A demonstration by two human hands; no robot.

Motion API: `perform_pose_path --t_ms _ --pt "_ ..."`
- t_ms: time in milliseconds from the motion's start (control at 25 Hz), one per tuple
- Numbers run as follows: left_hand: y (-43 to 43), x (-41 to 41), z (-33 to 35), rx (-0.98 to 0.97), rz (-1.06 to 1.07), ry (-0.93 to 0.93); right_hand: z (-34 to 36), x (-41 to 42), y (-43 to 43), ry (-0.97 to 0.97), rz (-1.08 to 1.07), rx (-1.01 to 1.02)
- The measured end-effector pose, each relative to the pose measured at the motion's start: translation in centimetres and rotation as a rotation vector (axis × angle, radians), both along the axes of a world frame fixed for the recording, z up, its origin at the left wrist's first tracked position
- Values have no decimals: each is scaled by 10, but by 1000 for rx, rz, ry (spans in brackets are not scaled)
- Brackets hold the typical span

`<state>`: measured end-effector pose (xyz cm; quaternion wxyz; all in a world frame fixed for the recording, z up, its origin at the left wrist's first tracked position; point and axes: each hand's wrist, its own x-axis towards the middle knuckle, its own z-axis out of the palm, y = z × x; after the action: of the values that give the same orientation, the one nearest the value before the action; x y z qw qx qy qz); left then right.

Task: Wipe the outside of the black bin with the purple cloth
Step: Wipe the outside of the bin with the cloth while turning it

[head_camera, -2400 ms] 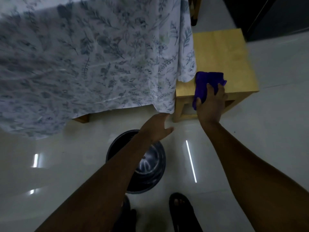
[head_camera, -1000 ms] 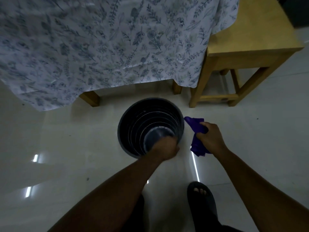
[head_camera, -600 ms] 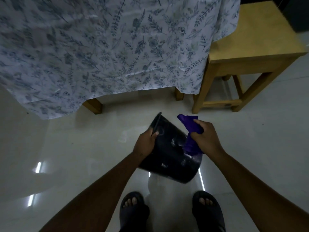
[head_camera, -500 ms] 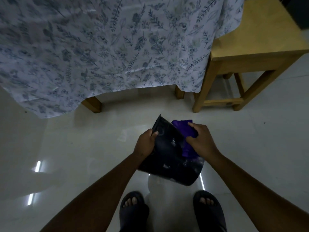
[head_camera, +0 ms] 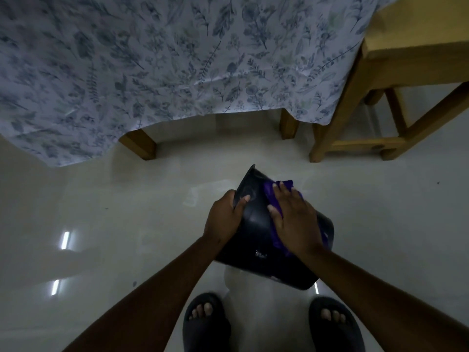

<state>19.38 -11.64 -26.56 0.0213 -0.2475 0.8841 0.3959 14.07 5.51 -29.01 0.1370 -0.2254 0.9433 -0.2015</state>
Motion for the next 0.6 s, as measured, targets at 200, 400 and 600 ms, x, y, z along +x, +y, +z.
perform_pose_path --t_ms 200,400,600 --pt "1 -1 1 -1 25 -1 -6 35 29 68 -46 93" --pt "4 9 3 -26 19 14 -5 23 9 119 144 73" --pt "-2 10 -1 -35 15 -12 -13 14 29 17 -157 103"
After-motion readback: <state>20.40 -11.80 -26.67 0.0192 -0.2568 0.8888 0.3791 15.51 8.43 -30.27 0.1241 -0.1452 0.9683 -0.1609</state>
